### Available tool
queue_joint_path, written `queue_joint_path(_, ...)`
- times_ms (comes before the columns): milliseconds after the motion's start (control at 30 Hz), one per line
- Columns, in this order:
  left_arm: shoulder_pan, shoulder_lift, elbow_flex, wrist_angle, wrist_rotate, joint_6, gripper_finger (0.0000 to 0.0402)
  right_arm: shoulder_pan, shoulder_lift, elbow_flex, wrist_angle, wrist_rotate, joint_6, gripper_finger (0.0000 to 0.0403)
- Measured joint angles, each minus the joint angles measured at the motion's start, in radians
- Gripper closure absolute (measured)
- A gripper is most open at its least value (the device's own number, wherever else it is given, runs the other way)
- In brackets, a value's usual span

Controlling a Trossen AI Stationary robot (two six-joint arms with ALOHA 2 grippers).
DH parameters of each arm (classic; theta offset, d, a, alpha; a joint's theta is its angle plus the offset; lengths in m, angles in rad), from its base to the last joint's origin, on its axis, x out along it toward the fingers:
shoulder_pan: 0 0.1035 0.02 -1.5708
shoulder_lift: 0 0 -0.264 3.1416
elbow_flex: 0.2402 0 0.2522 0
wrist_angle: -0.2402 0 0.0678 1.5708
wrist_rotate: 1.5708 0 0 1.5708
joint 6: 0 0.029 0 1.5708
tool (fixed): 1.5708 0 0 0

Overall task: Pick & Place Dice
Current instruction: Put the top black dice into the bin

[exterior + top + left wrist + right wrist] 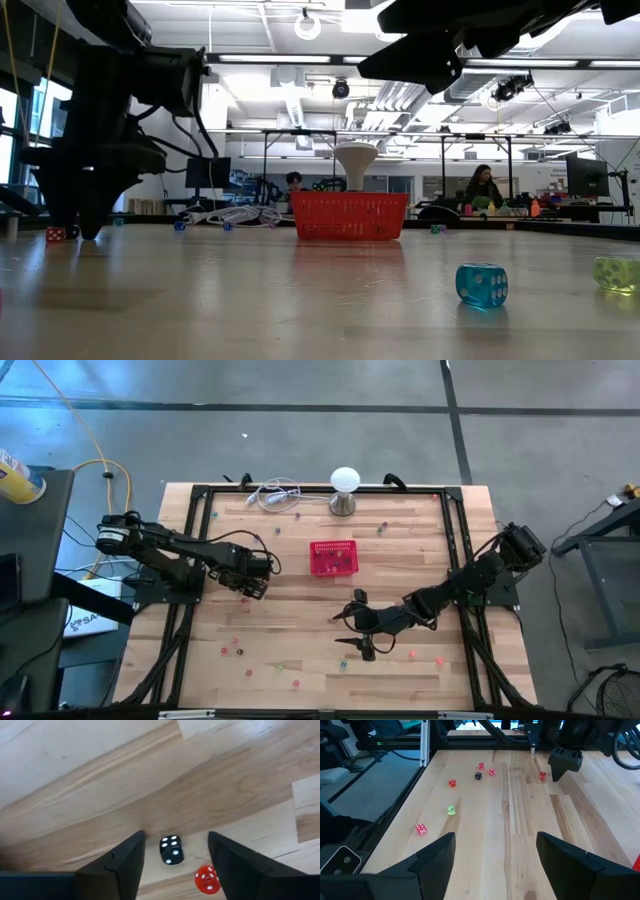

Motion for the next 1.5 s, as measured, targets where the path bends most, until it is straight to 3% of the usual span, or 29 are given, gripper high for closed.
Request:
queue_joint_path(500,0.000,0.088,0.001,0.026,0.025,0.054,0.0316,0.000,0.000,0.000,-0.005,0.000,0.000,0.0133)
queue_joint_path(1500,-0.001,0.088,0.006,0.069,-0.015,0.138,0.0322,-0.001,0.000,0.000,-0.006,0.000,0.001,0.0133)
